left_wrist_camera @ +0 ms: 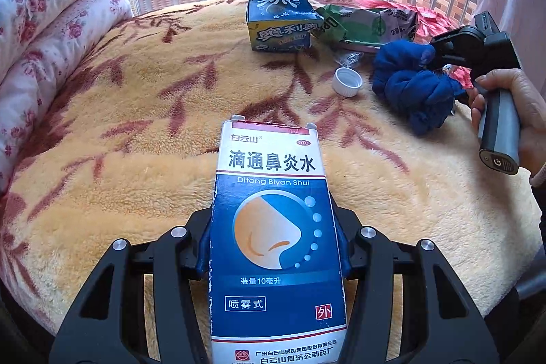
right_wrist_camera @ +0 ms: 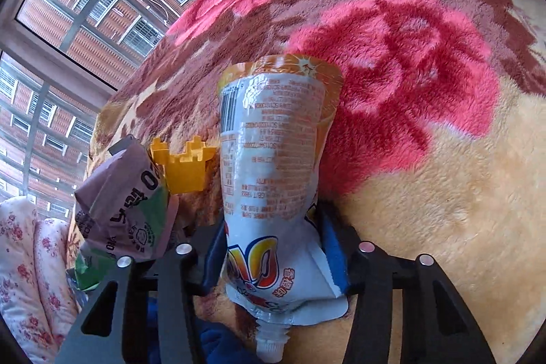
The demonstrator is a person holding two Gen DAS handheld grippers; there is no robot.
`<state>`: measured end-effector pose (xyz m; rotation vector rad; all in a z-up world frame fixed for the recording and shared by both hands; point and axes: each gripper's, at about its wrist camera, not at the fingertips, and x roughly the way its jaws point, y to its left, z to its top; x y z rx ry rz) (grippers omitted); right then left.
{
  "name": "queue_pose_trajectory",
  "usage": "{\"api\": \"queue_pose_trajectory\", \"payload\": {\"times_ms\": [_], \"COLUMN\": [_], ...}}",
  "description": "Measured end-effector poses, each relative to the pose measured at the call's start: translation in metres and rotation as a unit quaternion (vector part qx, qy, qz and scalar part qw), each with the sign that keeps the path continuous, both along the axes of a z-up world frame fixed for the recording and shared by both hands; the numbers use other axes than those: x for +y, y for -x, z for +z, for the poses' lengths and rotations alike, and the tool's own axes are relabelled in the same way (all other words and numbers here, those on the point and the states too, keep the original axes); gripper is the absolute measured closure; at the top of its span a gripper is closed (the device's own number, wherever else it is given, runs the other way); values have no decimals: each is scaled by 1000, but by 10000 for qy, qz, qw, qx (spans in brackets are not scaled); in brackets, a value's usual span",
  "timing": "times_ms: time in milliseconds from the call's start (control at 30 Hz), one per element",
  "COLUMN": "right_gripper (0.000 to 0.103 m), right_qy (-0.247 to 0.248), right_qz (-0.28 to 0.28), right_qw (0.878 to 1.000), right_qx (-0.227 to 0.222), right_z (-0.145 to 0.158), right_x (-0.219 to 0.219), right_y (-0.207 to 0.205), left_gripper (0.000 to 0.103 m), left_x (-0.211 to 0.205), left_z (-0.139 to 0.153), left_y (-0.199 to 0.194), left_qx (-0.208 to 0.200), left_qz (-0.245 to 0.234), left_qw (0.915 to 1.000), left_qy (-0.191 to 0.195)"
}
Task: Collect trash
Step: 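Grasp the orange-and-white snack pouch with the right tool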
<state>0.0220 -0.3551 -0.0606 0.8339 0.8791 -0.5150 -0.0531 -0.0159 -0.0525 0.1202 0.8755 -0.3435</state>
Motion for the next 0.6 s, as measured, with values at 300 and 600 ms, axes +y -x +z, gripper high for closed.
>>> {"api": "queue_pose_trajectory", "payload": {"times_ms": [300,600], "right_gripper": [62,62], "right_qy": [1378,1907], "right_qz": [719,1944], "right_qw": [9871,9599], "right_qx": [-376,-666], "right_z": [48,85], "right_x": [0,28], "right_y": [26,103], "left_gripper": [52,52], "left_x": [3,6], "left_z": [-1,3], "left_y": [-2,-2], "left_qx": [52,24], "left_qz": [24,29], "left_qw": [9999,9995], "left_qy": [134,312]}}
